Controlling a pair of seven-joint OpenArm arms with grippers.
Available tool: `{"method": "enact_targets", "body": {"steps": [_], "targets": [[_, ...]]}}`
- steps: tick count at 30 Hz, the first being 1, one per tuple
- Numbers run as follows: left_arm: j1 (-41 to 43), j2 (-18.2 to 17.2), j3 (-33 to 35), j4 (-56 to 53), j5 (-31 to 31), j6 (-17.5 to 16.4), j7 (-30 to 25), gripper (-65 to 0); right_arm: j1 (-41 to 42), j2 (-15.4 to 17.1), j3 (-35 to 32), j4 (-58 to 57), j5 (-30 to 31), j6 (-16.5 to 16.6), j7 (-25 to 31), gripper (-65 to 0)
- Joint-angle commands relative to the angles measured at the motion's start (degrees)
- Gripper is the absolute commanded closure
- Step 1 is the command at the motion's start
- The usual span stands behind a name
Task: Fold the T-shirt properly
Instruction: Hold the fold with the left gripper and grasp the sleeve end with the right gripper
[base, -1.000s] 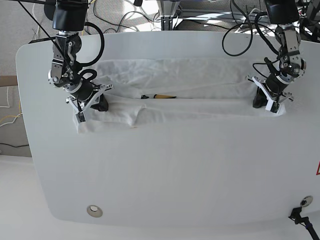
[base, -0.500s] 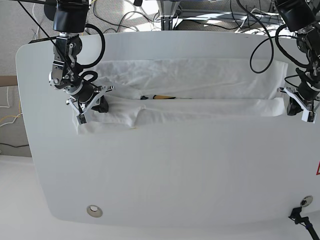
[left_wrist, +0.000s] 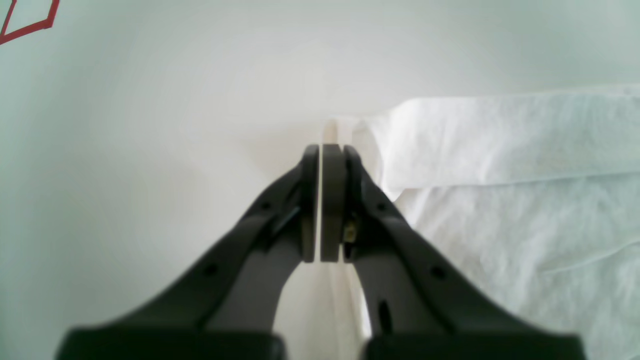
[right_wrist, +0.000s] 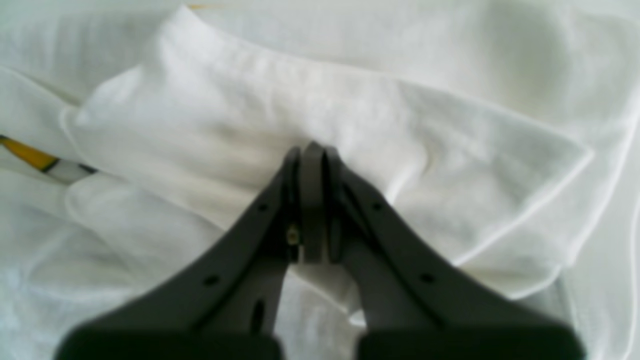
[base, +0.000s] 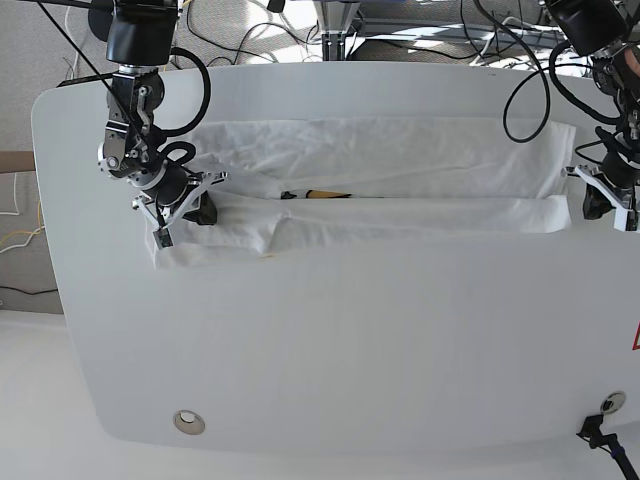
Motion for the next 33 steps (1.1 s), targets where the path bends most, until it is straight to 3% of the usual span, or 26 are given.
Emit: {"method": "enact_targets", "body": {"steps": [1,2,4,6,9,15,16,21,26,33], "targets": [[-0.53,-1.04,-0.20,1.27,-0.85,-0.08,-1.26,0.0,0.45,-0.27,0.08,0.60,-0.51,-0.19,-0.34,0.0],[-0.53,-0.95,-0.46,1.27,-0.85,-0.08,-1.35,-3.5,0.37,-0.27,0.08,0.60,-0.51,-0.19,-0.34,0.0],[-0.53,-0.86,-0.55,1.27,-0.85,-0.08,-1.35,-17.5,0.37,-0.36,0.08,0.60,-0.60,-0.19,-0.34,0.0],[-0.44,-0.86,-0.99,1.36,-1.11,-0.08,-1.17,-24.6,0.37,-0.45,0.08,0.60,-0.60,-0.19,-0.34,0.0],[-0.53,0.28,-4.95,1.09,-1.81,-0.08,0.41,-25.8,0.37,-0.45,-0.01,0.60,-0.60,-0.19,-0.34,0.0],[1.05,0.37,-10.48,-0.49,-10.87,-0.08,10.17,-27.6,0.45,-0.45,-0.01,0.69,-0.51,-0.19,-0.34,0.0],[1.49,0.37,-10.48,-1.02,-11.66,-0.08,10.17,-31.0,0.45,-0.45,-0.01,0.69,-0.60,-0.19,-0.34,0.0],[4.65,0.37,-10.22,-2.07,-15.00,-0.08,10.17,-59.8,0.45,-0.45,-0.01,0.69,-0.60,-0.19,-0.34,0.0],[4.74,0.63,-9.69,-2.16,-15.35,-0.08,10.17,-60.9,0.37,-0.45,-0.01,0.69,-0.60,-0.19,-0.34,0.0],[2.37,1.95,-3.63,-5.85,-15.35,-0.08,9.99,-60.9,0.37,-0.45,-0.01,0.69,-0.33,-0.19,-0.34,0.0]]}}
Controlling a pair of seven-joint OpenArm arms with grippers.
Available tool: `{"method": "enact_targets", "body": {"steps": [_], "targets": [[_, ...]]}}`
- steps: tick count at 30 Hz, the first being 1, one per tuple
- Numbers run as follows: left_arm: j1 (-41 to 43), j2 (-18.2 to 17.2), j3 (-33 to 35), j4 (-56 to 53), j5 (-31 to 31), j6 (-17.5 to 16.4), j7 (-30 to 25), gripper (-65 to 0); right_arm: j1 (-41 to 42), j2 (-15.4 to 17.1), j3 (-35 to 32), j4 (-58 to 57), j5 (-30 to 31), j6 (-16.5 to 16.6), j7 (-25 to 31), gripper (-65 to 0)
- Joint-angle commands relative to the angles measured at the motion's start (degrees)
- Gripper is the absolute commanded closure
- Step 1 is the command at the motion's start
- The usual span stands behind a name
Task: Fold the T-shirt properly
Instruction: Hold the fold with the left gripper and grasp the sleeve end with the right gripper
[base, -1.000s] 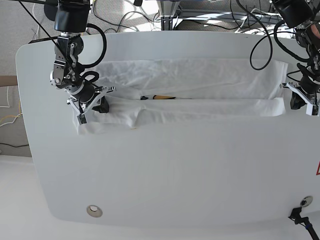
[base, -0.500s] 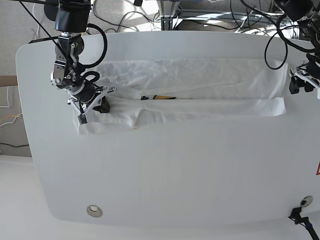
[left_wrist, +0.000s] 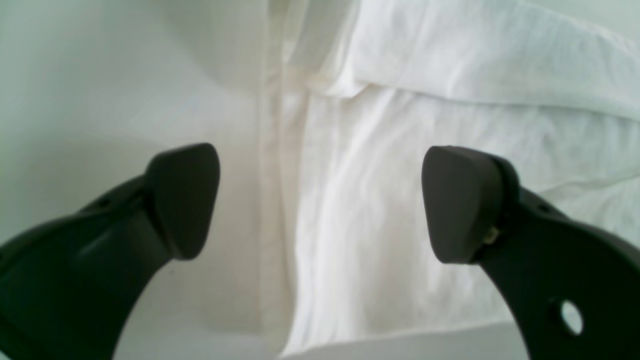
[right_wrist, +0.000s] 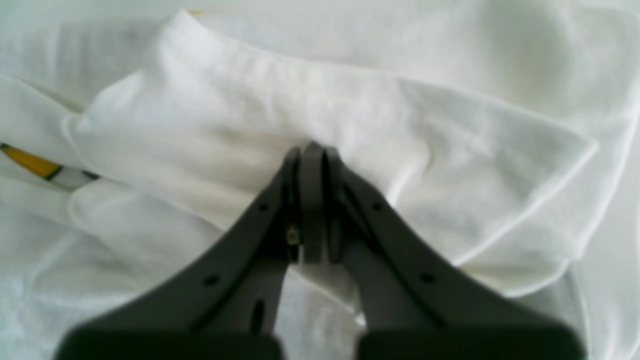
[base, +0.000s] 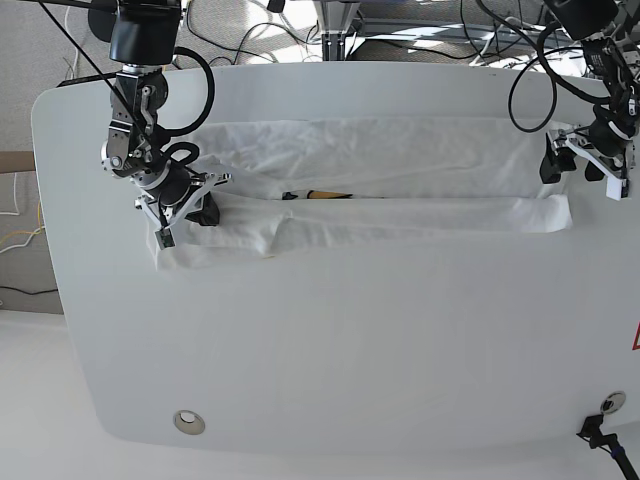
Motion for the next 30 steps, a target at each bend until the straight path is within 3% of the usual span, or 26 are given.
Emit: {"method": "enact_targets", "body": {"steps": [1,14,17,20,24,26,30], "targets": [[-0.58,-0.82,0.00,-0.90,-0.84,-0.06,-1.35,-60.9,0.39,0.40,-0.01,0.65,-0.20,-0.04,-0.55,0.0],[-2.43,0.93,6.60,-4.33,-1.02,-0.06,-2.40,-60.8,0.12,0.49,-0.01,0.65,-0.20,-0.04,-0.55,0.0],[-2.43,0.93,7.30,-4.33,-0.93,-0.06,-4.78,-60.4,0.12,0.49,-0.01,0.65,-0.20,-0.04,-0.55,0.0],[-3.31,0.93,7.30,-4.42,-0.84,-0.06,-5.39,-45.1,0.12,0.49,-0.01,0.65,-0.11,-0.04,-0.55,0.0],[-3.75,0.93,7.39,-4.50,-0.75,-0.06,-5.39,-16.0,0.12,0.49,-0.01,0.65,-0.11,-0.04,-0.55,0.0],[-4.54,0.93,7.39,-4.50,-0.84,-0.06,-5.39,-5.3,0.12,0.40,-0.01,0.65,-0.11,-0.04,-0.55,0.0],[-4.89,1.11,7.47,-1.87,-1.19,-0.06,-5.39,-2.0,0.12,0.32,-0.01,0.65,-0.11,-0.04,-0.55,0.0]]}}
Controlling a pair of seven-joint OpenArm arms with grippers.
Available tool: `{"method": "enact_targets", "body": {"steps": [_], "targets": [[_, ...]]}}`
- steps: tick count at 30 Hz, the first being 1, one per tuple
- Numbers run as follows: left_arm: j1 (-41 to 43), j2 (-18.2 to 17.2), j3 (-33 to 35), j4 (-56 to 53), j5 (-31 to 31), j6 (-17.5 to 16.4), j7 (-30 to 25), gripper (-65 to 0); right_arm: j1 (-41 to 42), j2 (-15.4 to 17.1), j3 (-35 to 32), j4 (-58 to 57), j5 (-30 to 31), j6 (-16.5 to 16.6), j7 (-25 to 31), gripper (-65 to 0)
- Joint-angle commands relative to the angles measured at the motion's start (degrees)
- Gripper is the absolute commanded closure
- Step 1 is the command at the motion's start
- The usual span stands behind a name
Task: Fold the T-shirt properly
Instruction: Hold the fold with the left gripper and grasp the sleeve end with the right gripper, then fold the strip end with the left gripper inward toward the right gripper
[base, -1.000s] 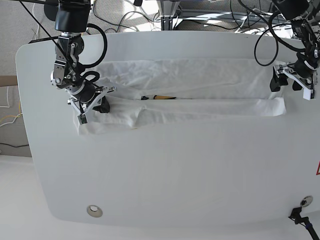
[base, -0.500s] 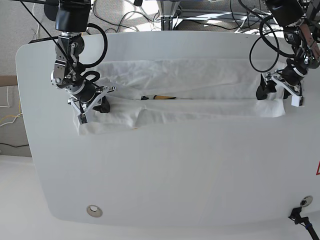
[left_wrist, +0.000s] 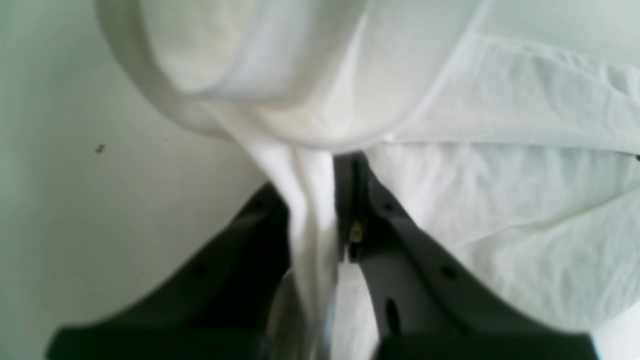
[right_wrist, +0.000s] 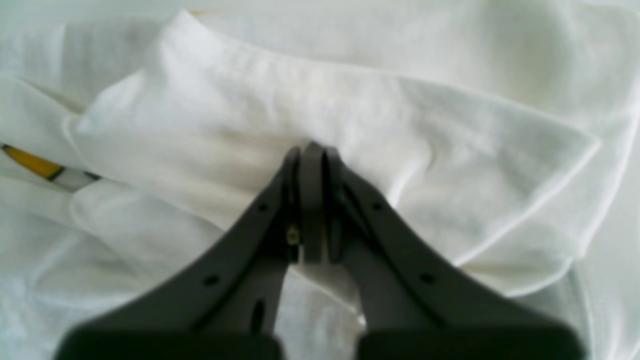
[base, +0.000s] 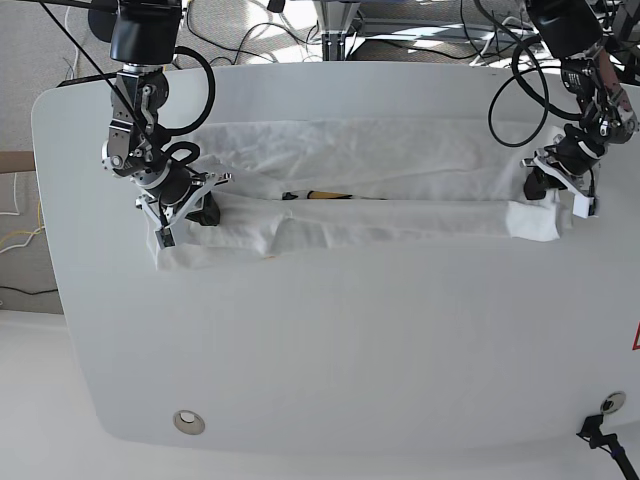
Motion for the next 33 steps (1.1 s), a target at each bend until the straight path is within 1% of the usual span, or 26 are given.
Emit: {"method": "enact_targets", "body": {"steps": [1,5,7,10,13,18,21,24,28,32,33], "targets": [[-0.80,-0.22,0.59,3.45,-1.21,-0.23,-0.93,-2.0,0.30,0.45,-0.01,0.62,-0.27,-0.02,-0.71,0.0],[-0.28,0.57,7.45,13.56,-1.21,-0.23,-0.76,-2.0,0.30,0.36,-0.01,0.62,-0.27,-0.02,-0.71,0.0],[0.16,1.01,11.67,17.78,-1.21,-0.23,-0.67,-2.0,0.30,-0.61,-0.01,0.62,-0.71,-0.02,-0.71,0.0],[-0.01,3.38,16.33,21.65,-1.12,-0.23,-0.67,-2.0,0.30,-1.05,-0.01,0.62,-0.71,-0.02,-0.71,0.0],[-0.89,5.76,20.46,21.91,-0.95,-0.23,-0.67,-2.0,0.30,-1.14,-0.01,0.62,-0.44,-0.02,-0.71,0.0],[-2.12,9.19,25.12,21.56,-0.77,-0.23,-0.67,-2.0,0.12,-1.14,-0.01,0.62,-0.35,-0.02,-0.71,0.0],[-2.12,11.65,25.47,20.77,-0.77,-0.23,-0.67,-1.9,-0.40,-1.14,-0.01,1.24,-0.35,-0.02,-0.71,0.0],[-2.03,13.14,25.47,18.49,-0.77,-0.23,-0.67,-1.9,-0.58,-1.14,-0.01,1.94,-0.27,-0.02,-0.71,0.0],[-2.03,13.23,26.00,16.99,-0.77,-0.23,-0.67,-1.9,-0.58,-1.14,-0.01,1.94,-0.27,-0.10,-0.71,0.0],[-2.03,12.88,30.57,16.99,-0.77,-0.23,-0.67,-2.2,-0.58,-1.22,-0.01,1.94,-0.27,-0.10,-0.71,0.0],[-2.03,12.88,31.54,16.99,-0.77,-0.23,-0.67,-3.7,-0.58,-1.22,-0.01,1.94,-0.27,-0.10,-0.71,0.0]]}}
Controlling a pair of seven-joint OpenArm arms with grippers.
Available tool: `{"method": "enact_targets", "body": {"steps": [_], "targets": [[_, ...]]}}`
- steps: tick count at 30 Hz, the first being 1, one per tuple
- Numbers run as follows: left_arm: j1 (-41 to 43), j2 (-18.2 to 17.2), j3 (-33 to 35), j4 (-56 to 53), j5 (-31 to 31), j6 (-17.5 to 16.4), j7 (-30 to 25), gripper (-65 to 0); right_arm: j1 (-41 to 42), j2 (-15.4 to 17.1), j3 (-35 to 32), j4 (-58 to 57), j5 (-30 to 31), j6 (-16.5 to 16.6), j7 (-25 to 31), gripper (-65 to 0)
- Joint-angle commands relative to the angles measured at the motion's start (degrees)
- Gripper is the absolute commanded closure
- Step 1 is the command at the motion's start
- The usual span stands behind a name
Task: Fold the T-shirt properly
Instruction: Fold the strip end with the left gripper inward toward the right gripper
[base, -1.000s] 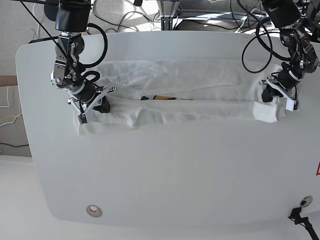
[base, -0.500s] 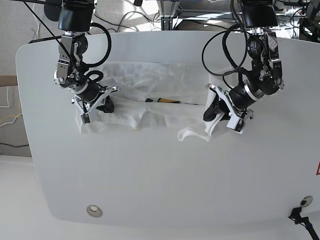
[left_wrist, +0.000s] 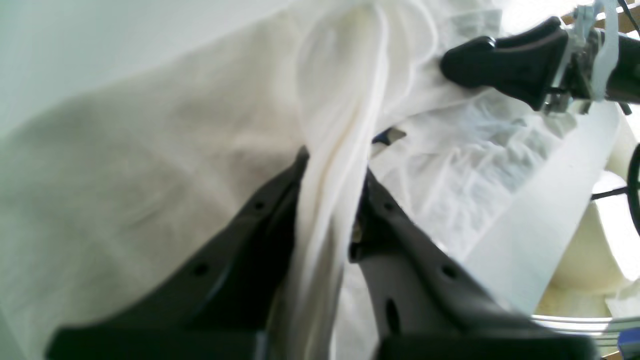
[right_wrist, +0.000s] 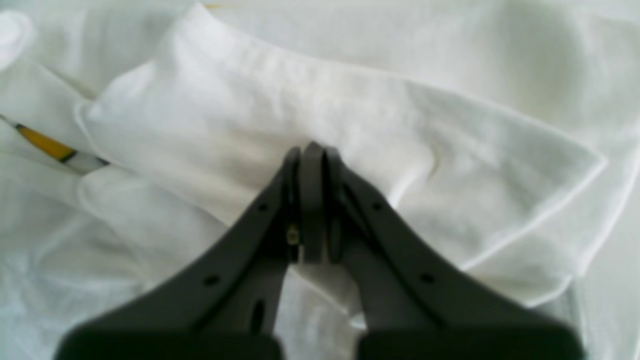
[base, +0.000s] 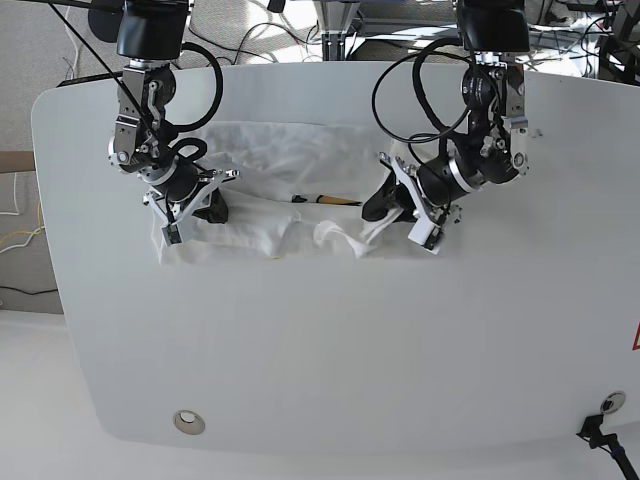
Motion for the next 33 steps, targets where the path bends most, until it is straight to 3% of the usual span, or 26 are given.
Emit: {"method": "enact_targets", "body": {"steps": [1,7,9,13,17,19,24,25,27,31,32,33], "targets": [[-0.90,0.03,0.79,0.93,-1.63,-0.49,-1.20,-7.5,0.36,0.39,-0.01,0.81,-0.49,-0.08,-0.69,0.0],[-1.78,0.29,3.69,1.28,-1.98,-0.49,-1.20,-48.4,0.45,-0.92,-0.01,0.81,-0.84,-0.08,-0.69,0.0],[-2.48,0.29,5.62,2.60,-2.07,-0.49,-1.20,-56.2,0.45,-1.01,-0.01,0.81,-0.92,-0.08,-0.69,0.0],[-3.89,-0.32,11.34,8.66,-5.49,-0.49,-1.20,-57.1,0.54,-1.10,-0.01,0.81,-0.92,-0.08,-0.69,0.0],[-4.59,-3.75,11.08,11.30,-5.85,-0.49,-1.46,-57.1,0.80,-1.10,-0.01,0.81,-0.92,-0.08,-0.69,0.0],[-5.12,-5.95,8.26,10.95,-3.21,-0.49,-1.63,-57.1,0.80,-1.10,-0.01,0.81,-0.92,-0.08,-0.69,0.0],[-5.12,-6.83,2.99,8.05,10.59,-0.49,-2.16,-56.8,0.89,-1.10,-0.01,0.89,-0.57,-0.08,-0.69,0.0],[-4.94,-6.92,2.81,7.96,12.88,-0.49,-3.48,-56.2,0.89,-1.10,-0.01,0.89,-0.57,-0.08,-0.69,0.0],[-3.89,-7.01,2.81,7.96,17.19,-0.49,-6.29,-47.2,0.89,-1.10,-0.01,0.89,-0.57,-0.08,-0.69,0.0],[-1.87,-6.83,2.81,7.96,22.29,-0.49,-8.93,-7.5,0.89,-1.10,-0.01,1.42,-0.57,-0.26,-0.69,0.0],[-1.51,-6.83,2.81,7.96,22.29,-0.49,-9.02,0.0,0.89,-1.10,-0.01,1.95,-0.66,-0.26,-0.69,0.0],[-1.16,-6.83,2.81,7.96,22.29,-0.49,-9.02,0.0,0.89,-1.10,-0.01,2.48,-0.66,-0.26,-0.69,0.0]]}}
